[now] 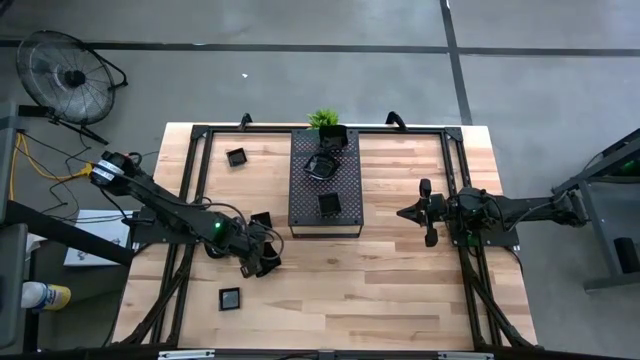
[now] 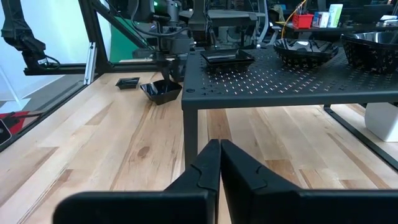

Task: Pick & Place Mini shaped plates
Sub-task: Stack the distorted square plate on top of the distorted square plate on the shelf

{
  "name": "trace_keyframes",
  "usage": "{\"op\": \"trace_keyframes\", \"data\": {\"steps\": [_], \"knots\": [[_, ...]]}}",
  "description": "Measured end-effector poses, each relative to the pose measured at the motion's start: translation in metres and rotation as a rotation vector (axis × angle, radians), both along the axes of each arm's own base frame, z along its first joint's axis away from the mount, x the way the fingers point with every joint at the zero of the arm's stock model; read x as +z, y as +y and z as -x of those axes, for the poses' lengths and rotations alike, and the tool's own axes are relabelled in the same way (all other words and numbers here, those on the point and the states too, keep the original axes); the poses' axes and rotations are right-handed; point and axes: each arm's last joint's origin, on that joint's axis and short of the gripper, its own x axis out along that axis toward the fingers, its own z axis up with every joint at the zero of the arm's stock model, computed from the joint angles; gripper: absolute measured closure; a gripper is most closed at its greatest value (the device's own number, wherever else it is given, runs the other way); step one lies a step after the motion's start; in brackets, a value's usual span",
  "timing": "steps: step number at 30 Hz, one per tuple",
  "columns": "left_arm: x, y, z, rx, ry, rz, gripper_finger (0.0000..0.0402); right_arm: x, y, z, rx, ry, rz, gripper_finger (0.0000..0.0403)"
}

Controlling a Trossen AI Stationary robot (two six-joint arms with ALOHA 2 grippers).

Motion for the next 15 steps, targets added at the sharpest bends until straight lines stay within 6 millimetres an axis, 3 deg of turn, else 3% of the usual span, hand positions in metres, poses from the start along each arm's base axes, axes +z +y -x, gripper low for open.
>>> {"op": "trace_keyframes", "data": {"steps": [11, 15], "knots": [[0.0003, -0.0004, -0.0001, -0.05, 0.0, -0.005, 0.0391, 0.0, 0.0, 0.0, 0.0, 0.0, 0.0, 0.0398], [0.0006, -0.001, -0.0003, -0.059, 0.001, 0.01, 0.0397, 0.0, 0.0, 0.0, 0.0, 0.0, 0.0, 0.0398]]}}
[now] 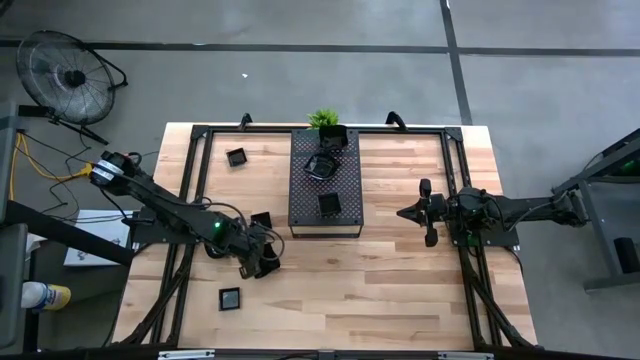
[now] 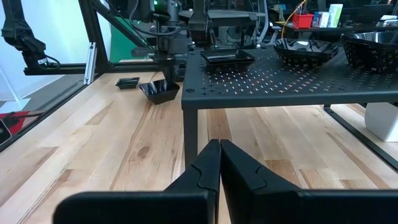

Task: Pick & Place Mini shaped plates
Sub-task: Stack the distorted square plate on top of the distorted square plate on the shelf

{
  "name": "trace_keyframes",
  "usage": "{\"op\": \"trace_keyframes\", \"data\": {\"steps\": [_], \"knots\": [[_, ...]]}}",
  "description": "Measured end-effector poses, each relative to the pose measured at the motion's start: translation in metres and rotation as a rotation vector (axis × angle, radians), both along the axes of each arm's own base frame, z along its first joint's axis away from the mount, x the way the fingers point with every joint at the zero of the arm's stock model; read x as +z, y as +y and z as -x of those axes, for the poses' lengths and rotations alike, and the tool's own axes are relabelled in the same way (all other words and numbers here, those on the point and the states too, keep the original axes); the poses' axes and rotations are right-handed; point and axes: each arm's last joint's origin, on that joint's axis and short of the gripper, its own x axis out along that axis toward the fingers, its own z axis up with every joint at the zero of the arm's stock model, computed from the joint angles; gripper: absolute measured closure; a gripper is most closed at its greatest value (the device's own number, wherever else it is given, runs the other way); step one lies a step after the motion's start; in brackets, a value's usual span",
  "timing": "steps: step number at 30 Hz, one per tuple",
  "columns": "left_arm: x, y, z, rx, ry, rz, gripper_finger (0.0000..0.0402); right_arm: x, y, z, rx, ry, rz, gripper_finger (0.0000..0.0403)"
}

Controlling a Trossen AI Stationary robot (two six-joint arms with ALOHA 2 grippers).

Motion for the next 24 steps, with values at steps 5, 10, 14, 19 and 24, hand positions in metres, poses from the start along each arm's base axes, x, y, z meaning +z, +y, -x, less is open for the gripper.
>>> {"op": "trace_keyframes", "data": {"steps": [5, 10, 14, 19, 24], "knots": [[0.01, -0.001, 0.001, -0.034, -0.05, 0.063, 0.04, 0.0, 0.0, 0.0, 0.0, 0.0, 0.0, 0.04], [0.03, 0.0, 0.006, -0.078, -0.113, 0.132, 0.04, 0.0, 0.0, 0.0, 0.0, 0.0, 0.0, 0.0396], [0.059, 0.001, 0.006, -0.132, -0.183, 0.166, 0.04, 0.0, 0.0, 0.0, 0.0, 0.0, 0.0, 0.0396], [0.109, 0.012, -0.003, -0.194, -0.244, 0.139, 0.0401, 0.0, 0.0, 0.0, -0.001, 0.0, 0.0, 0.0394], [0.161, 0.04, -0.006, -0.218, -0.215, 0.044, 0.0401, 0.0, 0.0, 0.0, 0.0, 0.0, 0.0, 0.0396]]}}
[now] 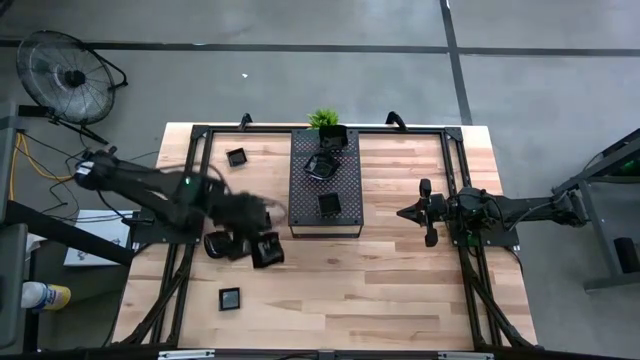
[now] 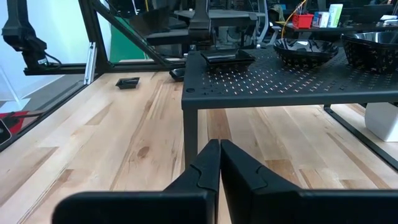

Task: Pick & Place Mini shaped plates
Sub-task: Stack the distorted square plate on top of the distorted square plate on the shelf

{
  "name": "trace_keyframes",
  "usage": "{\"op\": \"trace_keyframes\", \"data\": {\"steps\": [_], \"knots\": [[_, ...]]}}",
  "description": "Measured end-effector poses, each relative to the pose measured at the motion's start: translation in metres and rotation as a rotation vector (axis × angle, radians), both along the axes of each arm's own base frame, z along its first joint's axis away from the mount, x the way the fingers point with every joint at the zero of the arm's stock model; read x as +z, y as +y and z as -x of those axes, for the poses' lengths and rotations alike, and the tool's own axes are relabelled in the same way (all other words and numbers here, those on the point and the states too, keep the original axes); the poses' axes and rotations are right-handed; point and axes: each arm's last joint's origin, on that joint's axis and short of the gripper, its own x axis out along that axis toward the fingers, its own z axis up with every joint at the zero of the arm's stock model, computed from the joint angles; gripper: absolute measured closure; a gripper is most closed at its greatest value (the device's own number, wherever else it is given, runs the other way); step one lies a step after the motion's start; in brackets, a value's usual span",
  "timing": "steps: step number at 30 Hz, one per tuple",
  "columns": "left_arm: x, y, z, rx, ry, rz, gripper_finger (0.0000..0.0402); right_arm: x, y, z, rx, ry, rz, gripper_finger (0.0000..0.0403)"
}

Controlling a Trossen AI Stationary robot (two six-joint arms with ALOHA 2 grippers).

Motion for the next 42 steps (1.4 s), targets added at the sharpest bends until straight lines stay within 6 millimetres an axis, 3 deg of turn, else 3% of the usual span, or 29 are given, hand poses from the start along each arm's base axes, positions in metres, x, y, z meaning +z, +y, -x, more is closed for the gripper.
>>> {"op": "trace_keyframes", "data": {"steps": [9, 18, 24, 30, 42], "knots": [[0.063, 0.068, -0.025, -0.013, -0.055, -0.106, 0.0401, 0.0, 0.0, 0.0, 0.0, 0.0, 0.0, 0.0395], [0.085, 0.148, -0.064, -0.035, -0.153, -0.094, 0.0401, 0.0, 0.0, 0.0, 0.0, 0.0, 0.0, 0.0394], [0.086, 0.197, -0.091, -0.055, -0.221, -0.05, 0.0401, 0.0, 0.0, 0.0, 0.0, 0.0, 0.0, 0.0398], [0.074, 0.234, -0.109, -0.061, -0.225, -0.042, 0.0401, 0.0, 0.0, 0.0, 0.0, 0.0, 0.0, 0.0396], [0.046, 0.273, -0.129, -0.079, -0.222, -0.134, 0.0401, 0.0, 0.0, 0.0, 0.0, 0.0, 0.0, 0.0397]]}}
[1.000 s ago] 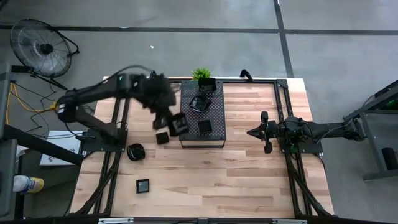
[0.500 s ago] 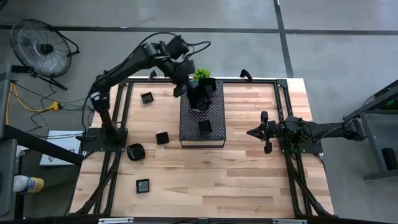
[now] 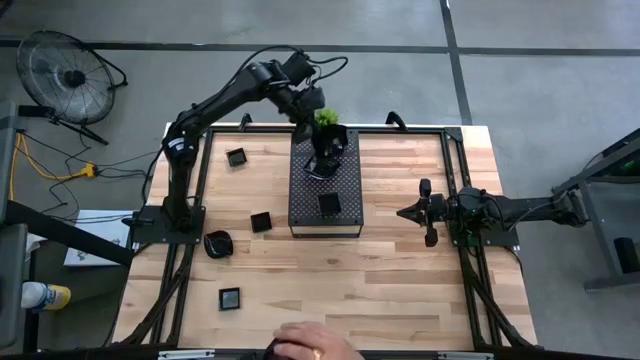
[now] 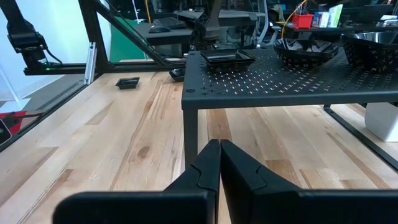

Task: Pick & Place Mini shaped plates
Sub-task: Stack the distorted square plate on top of the distorted square plate on the shelf

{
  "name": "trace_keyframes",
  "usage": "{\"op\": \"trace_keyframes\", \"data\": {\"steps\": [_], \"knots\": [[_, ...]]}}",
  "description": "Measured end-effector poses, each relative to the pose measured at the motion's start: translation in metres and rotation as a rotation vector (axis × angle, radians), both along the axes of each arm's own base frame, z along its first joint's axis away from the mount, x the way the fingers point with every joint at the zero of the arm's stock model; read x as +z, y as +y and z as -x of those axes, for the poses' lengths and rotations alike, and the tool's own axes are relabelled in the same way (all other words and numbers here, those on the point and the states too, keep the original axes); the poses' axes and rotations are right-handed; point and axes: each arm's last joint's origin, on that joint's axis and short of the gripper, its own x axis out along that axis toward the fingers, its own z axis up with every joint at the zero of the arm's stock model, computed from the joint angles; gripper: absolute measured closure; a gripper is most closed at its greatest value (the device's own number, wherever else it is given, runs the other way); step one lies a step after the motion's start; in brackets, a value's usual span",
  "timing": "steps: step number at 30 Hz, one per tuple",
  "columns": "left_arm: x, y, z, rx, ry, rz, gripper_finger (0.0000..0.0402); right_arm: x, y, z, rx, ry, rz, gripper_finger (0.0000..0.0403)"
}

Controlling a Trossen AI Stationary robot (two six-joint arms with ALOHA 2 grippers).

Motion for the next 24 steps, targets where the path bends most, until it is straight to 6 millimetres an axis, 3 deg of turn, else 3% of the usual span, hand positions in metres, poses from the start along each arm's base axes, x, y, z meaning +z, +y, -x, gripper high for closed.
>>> {"op": "trace_keyframes", "data": {"steps": [14, 24], "knots": [[-0.008, 0.035, 0.008, 0.028, -0.072, -0.002, 0.0401, 0.0, 0.0, 0.0, 0.0, 0.0, 0.0, 0.0399], [-0.022, 0.048, 0.001, 0.021, -0.066, -0.044, 0.0401, 0.0, 0.0, 0.0, 0.0, 0.0, 0.0, 0.0395]]}}
